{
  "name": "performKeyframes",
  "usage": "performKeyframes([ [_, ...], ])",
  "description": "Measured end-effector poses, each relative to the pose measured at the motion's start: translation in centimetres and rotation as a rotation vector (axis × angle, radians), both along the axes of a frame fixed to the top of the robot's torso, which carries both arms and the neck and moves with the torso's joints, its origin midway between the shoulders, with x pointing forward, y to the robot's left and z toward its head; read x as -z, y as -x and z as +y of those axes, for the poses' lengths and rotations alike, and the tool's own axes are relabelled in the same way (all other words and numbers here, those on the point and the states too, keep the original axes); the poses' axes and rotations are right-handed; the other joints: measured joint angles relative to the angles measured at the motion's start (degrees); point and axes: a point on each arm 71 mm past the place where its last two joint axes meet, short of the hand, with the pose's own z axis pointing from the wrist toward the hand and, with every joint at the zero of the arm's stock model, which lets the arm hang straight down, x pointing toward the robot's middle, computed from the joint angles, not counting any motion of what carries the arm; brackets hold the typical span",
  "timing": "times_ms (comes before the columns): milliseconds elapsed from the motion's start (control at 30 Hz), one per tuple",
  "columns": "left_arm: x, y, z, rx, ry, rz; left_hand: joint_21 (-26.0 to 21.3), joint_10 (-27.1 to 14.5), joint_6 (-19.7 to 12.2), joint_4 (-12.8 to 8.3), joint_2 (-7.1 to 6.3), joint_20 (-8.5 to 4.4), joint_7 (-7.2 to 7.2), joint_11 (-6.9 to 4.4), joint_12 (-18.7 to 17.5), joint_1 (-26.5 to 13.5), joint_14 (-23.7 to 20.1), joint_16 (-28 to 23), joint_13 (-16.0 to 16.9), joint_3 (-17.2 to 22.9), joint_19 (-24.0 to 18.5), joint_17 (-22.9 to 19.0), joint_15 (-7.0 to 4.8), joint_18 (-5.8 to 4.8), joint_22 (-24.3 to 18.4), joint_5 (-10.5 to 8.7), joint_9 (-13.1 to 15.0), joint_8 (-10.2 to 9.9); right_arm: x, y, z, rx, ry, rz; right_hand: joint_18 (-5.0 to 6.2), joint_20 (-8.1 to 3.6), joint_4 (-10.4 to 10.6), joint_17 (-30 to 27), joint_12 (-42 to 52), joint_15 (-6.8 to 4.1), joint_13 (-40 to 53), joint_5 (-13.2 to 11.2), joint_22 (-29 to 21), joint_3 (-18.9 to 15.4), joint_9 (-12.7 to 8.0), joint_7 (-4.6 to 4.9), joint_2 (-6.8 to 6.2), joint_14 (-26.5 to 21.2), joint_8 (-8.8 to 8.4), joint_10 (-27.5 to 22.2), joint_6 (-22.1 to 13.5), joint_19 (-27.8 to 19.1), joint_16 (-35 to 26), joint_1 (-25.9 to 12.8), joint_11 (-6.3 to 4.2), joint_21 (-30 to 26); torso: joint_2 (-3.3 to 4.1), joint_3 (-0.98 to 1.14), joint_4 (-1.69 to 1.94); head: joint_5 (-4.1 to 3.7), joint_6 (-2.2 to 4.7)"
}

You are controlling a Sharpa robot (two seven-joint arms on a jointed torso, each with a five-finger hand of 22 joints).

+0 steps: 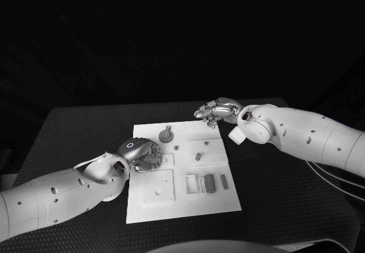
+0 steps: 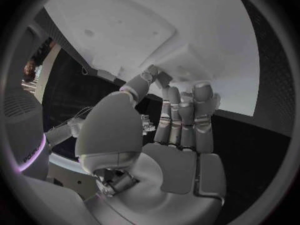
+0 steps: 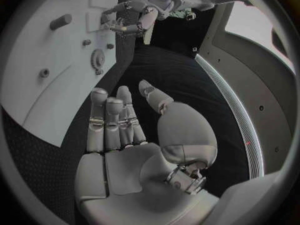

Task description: Assemble the parts on the task board

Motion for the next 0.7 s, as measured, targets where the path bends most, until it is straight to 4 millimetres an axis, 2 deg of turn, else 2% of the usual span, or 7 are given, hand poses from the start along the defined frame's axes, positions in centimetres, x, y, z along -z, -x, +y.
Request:
performKeyframes([
  [133, -0.01, 0.01, -0.02, 0.001, 0.000, 0.001, 0.0, 0.2, 0.0, 0.4, 1.19, 0.00, 0.02, -0.20, 0.0, -0.1, 0.0, 0.0, -0.1, 0.1, 0.0, 0.0, 0.00, 0.00, 0.0, -0.01, -0.3, 0.0, 0.01, 0.00, -0.02, 0.000, 0.000, 0.000, 0.00, 0.00, 0.0, 0.0, 0.0, 0.00, 0.0, 0.0, 0.0, 0.0, 0.0, 0.16, 0.00, 0.0, 0.00, 0.0, -0.2, 0.0, 0.0, 0.0, 0.00, 0.0, 0.00, 0.00, 0.00, 0.00, 0.03],
  [700, -0.05, 0.03, -0.06, 0.002, 0.004, 0.003, 0.2, 0.2, -0.6, 1.0, 4.61, -0.20, 0.77, -0.20, 0.0, -0.9, 0.2, 0.2, -0.3, -0.4, -0.2, 0.0, 0.20, -0.34, 0.0, 0.05, -1.8, -1.7, 0.03, 0.02, -0.07, 0.001, 0.000, 0.001, 0.00, 0.01, 0.0, 0.0, 0.0, 0.00, 0.0, 0.0, 0.0, 0.0, 0.0, 0.28, 0.00, 0.0, 0.00, 0.0, -0.1, 0.0, 0.0, 0.0, 0.00, 0.0, -0.01, 0.01, 0.00, -0.11, 0.01],
])
